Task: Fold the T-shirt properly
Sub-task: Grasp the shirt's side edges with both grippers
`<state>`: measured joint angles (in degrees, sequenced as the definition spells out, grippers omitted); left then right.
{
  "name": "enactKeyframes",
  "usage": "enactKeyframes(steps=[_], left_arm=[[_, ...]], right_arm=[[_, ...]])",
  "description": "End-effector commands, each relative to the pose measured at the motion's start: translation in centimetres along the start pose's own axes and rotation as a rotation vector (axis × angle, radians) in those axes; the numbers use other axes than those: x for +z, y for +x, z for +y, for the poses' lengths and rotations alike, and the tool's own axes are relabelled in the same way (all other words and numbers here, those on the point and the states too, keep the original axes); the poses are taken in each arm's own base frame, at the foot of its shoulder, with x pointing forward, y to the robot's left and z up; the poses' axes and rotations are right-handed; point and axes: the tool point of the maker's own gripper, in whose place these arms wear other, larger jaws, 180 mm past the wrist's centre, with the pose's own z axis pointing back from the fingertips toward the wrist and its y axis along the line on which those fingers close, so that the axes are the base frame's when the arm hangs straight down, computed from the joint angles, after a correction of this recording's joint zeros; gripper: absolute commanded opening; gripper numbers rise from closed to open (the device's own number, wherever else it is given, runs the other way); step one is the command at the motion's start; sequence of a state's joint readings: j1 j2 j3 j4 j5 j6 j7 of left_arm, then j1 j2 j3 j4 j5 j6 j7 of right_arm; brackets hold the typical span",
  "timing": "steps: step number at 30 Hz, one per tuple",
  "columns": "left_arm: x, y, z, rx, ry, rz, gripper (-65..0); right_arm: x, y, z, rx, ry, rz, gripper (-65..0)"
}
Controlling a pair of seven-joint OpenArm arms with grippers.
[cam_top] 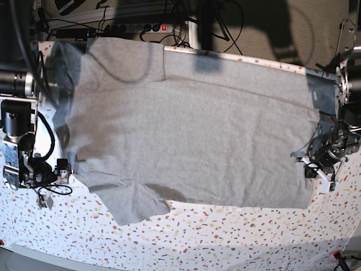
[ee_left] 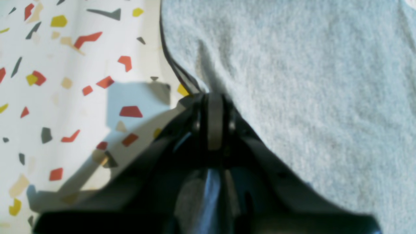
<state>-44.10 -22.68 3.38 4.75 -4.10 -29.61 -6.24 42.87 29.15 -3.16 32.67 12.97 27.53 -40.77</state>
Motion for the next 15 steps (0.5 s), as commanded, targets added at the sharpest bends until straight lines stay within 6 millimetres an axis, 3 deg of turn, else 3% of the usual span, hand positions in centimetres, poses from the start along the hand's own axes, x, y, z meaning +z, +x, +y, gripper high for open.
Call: enactKeyframes(steps=[1, 5, 11, 15], left_arm=[[0.1, 2.5, 0.6, -0.005, 0.007, -0.054, -65.0], [0.1, 2.5, 0.6, -0.005, 0.007, -0.054, -65.0], [0.1, 2.8, 0.7, -0.006, 0.011, -0.066, -65.0], [0.1, 3.2, 0.6, -0.006, 0.01, -0.092, -65.0]], right_arm=[[1.0, 2.0, -1.2, -0.009, -0.017, -0.052, -26.9], [-0.2, 0.5, -0.9, -0.003, 0.015, -0.038, -26.9], [-1.0, -0.2, -1.3, 0.011, -0.005, -0.059, -27.3], [-1.4, -0.7, 0.2, 0.033, 0.043, -0.033, -32.9]])
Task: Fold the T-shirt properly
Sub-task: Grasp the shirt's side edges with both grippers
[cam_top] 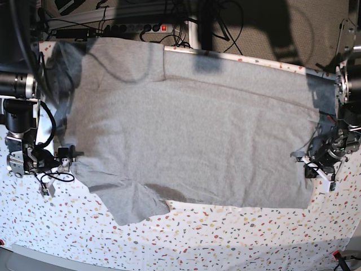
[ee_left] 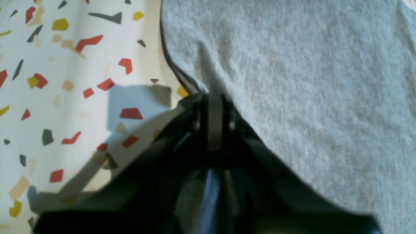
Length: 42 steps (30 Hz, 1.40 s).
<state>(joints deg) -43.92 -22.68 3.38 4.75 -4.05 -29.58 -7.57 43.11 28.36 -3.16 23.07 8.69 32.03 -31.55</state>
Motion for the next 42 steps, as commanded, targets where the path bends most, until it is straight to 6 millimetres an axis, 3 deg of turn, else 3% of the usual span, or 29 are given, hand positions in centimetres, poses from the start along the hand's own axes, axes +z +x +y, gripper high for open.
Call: enactKeyframes(steps=[1, 6, 11, 17, 19, 24, 31, 42], left_arm=[[0.0, 3.0, 0.6, -0.006, 0.009, -0.071, -65.0], [0.0, 3.0, 0.6, -0.006, 0.01, -0.071, -65.0], [0.0, 3.0, 0.6, -0.006, 0.009, -0.071, -65.0], [0.0, 3.0, 0.6, -0.006, 0.009, -0.071, -65.0], [0.0, 3.0, 0.6, -0.006, 0.009, -0.071, -65.0], [0.0, 2.8, 0.6, -0.006, 0.009, -0.062, -65.0], [0.0, 2.4, 0.6, -0.006, 0.009, -0.04, -65.0], [0.0, 2.4, 0.6, -0.006, 0.009, -0.041, -65.0]], right_arm=[[0.8, 2.1, -0.3, 0.005, 0.001, -0.042, -34.1], [0.4, 2.3, 1.1, 0.016, 0.03, -0.038, -38.0], [0.1, 2.4, 2.6, 0.035, 0.068, -0.034, -46.3], [0.1, 2.5, 2.6, 0.034, 0.067, -0.04, -46.6], [0.2, 3.1, 2.5, 0.029, 0.067, -0.061, -44.1], [1.2, 5.9, 2.6, 0.001, 0.085, -0.13, -29.6], [1.9, 7.8, 2.6, -0.007, 0.089, -0.182, -29.2], [0.8, 6.2, 2.4, -0.004, 0.056, -0.189, -29.2]])
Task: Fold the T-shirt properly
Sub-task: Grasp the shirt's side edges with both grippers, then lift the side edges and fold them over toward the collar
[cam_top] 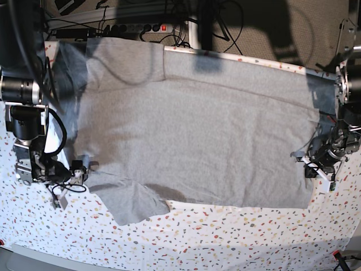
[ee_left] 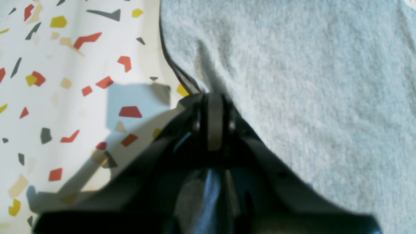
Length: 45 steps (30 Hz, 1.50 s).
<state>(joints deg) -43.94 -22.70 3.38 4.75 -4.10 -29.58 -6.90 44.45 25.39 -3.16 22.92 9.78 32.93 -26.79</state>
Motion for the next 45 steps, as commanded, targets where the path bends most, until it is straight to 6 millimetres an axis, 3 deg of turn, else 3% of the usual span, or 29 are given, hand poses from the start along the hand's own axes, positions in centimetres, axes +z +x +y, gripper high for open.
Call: enactKeyframes(steps=[1, 4, 11, 22, 30, 37, 41, 45], left_arm=[[0.0, 2.6, 0.6, -0.006, 0.009, -0.052, -65.0], [0.0, 2.6, 0.6, -0.006, 0.009, -0.052, -65.0], [0.0, 2.6, 0.6, -0.006, 0.009, -0.051, -65.0], [0.0, 2.6, 0.6, -0.006, 0.009, -0.051, -65.0], [-0.2, 2.1, 0.1, -0.005, 0.0, -0.026, -65.0], [-1.3, 1.9, -2.9, 0.006, -0.049, -0.026, -65.0], [-1.8, 2.1, -4.2, 0.011, -0.069, -0.043, -65.0], [-1.5, 3.2, -3.2, 0.006, -0.047, -0.069, -65.0]], right_arm=[[0.8, 2.3, -0.9, 0.006, -0.023, -0.059, -29.2], [0.4, 1.0, -1.0, 0.024, -0.043, -0.029, -29.2], [0.3, 0.4, -1.1, 0.019, -0.056, -0.003, -31.1], [0.3, 0.0, -1.1, 0.019, -0.058, 0.02, -65.0], [0.2, 0.1, -1.1, 0.019, -0.056, 0.004, -65.0], [-0.2, -1.3, -0.6, 0.014, -0.044, 0.029, -65.0], [0.0, 0.3, -0.9, 0.017, -0.05, -0.044, -65.0], [0.6, 2.3, -1.2, 0.025, -0.048, -0.086, -65.0]])
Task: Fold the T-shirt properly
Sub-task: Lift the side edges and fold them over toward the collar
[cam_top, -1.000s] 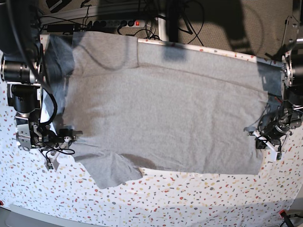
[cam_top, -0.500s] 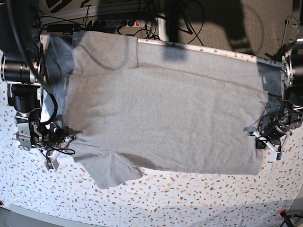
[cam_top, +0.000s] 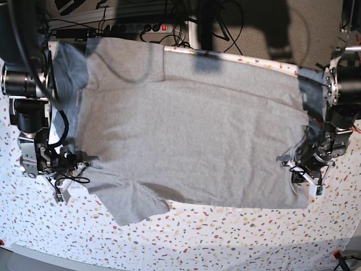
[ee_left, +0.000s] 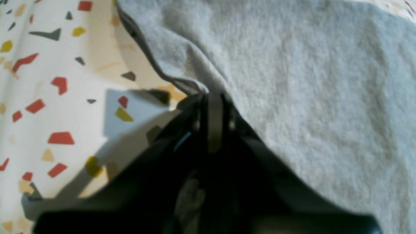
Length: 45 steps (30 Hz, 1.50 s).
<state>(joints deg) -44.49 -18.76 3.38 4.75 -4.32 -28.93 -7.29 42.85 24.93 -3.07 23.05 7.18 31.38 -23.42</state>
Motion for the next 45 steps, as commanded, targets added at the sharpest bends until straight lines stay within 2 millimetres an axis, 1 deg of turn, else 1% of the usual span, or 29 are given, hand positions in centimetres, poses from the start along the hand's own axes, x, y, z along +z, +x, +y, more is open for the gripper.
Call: enactKeyframes(steps=[1, 3, 5, 7, 9, 15, 18, 20, 22, 26, 30, 31, 35, 38, 42, 45], left_arm=[[0.2, 3.1, 1.1, -0.01, 0.014, -0.053, -65.0], [0.6, 3.9, 2.2, 0.017, 0.034, -0.072, -65.0], [1.1, 4.3, 3.3, 0.054, 0.055, -0.085, -65.0], [1.4, 4.4, 4.0, 0.065, 0.065, -0.085, -65.0], [1.5, 4.4, 4.1, 0.064, 0.055, -0.085, -65.0], [1.8, 4.8, 3.0, 0.067, -0.028, -0.092, -65.0], [2.0, 4.8, 3.3, 0.066, -0.034, -0.093, -65.0], [2.4, 5.2, 3.6, 0.08, -0.046, -0.106, -65.0], [2.9, 5.6, 3.9, 0.102, -0.065, -0.125, -65.0], [3.4, 5.6, 4.9, 0.105, -0.047, -0.122, -65.0], [3.5, 5.5, 5.1, 0.104, -0.045, -0.118, -65.0], [3.5, 5.5, 5.0, 0.105, -0.045, -0.118, -65.0], [3.7, 5.1, 5.5, 0.105, -0.038, -0.111, -65.0], [4.0, 4.7, 5.9, 0.101, -0.029, -0.104, -65.0], [4.2, 4.8, 6.0, 0.083, -0.031, -0.108, -65.0], [4.1, 5.8, 5.7, 0.06, -0.041, -0.122, -65.0]], right_arm=[[1.2, 3.8, -1.1, 0.009, -0.007, -0.084, -65.0], [1.6, 5.1, -0.3, 0.039, 0.038, -0.105, -65.0], [2.0, 5.6, 0.1, 0.065, 0.07, -0.111, -65.0], [2.3, 6.0, 0.2, 0.083, 0.076, -0.117, -65.0], [2.5, 6.2, 0.2, 0.093, 0.075, -0.111, -65.0], [3.5, 7.3, 0.5, 0.098, 0.097, -0.109, -65.0], [4.6, 8.7, 0.8, 0.072, 0.124, -0.145, -65.0], [5.2, 9.3, 1.2, 0.077, 0.136, -0.15, -65.0], [5.7, 9.4, 1.8, 0.095, 0.146, -0.152, -65.0], [6.9, 9.0, 3.4, 0.159, 0.164, -0.181, -65.0], [8.3, 7.9, 5.6, 0.226, 0.186, -0.215, -65.0], [8.8, 7.8, 5.9, 0.228, 0.183, -0.235, -65.0], [11.1, 7.4, 5.7, 0.22, 0.148, -0.31, -65.0], [12.3, 6.2, 5.3, 0.173, 0.158, -0.324, -65.0], [12.7, 4.7, 4.8, 0.106, 0.18, -0.336, -65.0], [12.4, 3.5, 4.7, 0.096, 0.181, -0.316, -65.0]])
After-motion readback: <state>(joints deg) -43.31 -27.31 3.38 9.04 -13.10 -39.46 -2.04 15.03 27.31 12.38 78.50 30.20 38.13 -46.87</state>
